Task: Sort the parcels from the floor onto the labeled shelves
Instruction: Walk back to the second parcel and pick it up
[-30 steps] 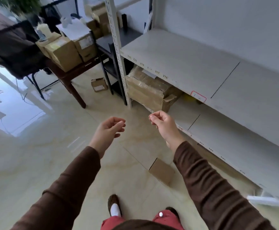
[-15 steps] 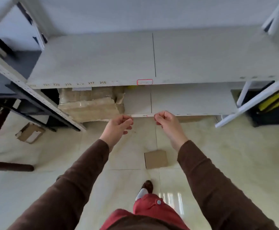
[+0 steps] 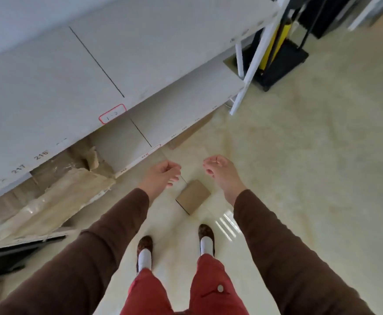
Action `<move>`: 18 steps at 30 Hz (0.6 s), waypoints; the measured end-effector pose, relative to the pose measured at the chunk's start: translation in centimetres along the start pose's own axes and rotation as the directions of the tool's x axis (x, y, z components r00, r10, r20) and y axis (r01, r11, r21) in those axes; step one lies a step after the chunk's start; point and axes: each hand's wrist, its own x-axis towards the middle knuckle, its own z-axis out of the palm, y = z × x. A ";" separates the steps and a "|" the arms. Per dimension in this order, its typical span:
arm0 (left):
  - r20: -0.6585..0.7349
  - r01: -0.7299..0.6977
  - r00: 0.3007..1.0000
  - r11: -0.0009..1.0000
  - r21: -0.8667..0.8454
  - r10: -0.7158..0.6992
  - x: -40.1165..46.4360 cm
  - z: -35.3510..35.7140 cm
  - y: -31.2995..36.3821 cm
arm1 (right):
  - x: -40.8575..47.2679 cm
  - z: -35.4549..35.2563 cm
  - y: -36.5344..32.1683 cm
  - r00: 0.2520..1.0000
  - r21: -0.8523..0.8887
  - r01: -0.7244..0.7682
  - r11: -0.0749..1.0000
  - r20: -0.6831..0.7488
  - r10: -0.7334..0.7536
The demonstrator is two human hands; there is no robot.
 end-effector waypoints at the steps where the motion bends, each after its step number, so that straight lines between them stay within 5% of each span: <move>1: 0.033 0.012 0.999 0.999 0.033 -0.013 0.6 -0.1 -0.5 | -0.1 0.2 0.8 0.999 0.020 -0.023 1.000 -0.035 0.024; 10: 0.218 0.041 0.973 0.983 0.177 -0.080 6.0 -1.0 -8.4 | 2.1 4.0 11.9 0.947 0.197 -0.116 0.974 -0.275 0.168; 18: 0.231 0.034 0.968 0.966 0.257 -0.095 14.8 -0.2 -19.9 | 8.7 6.4 24.4 0.927 0.253 -0.229 0.940 -0.237 0.290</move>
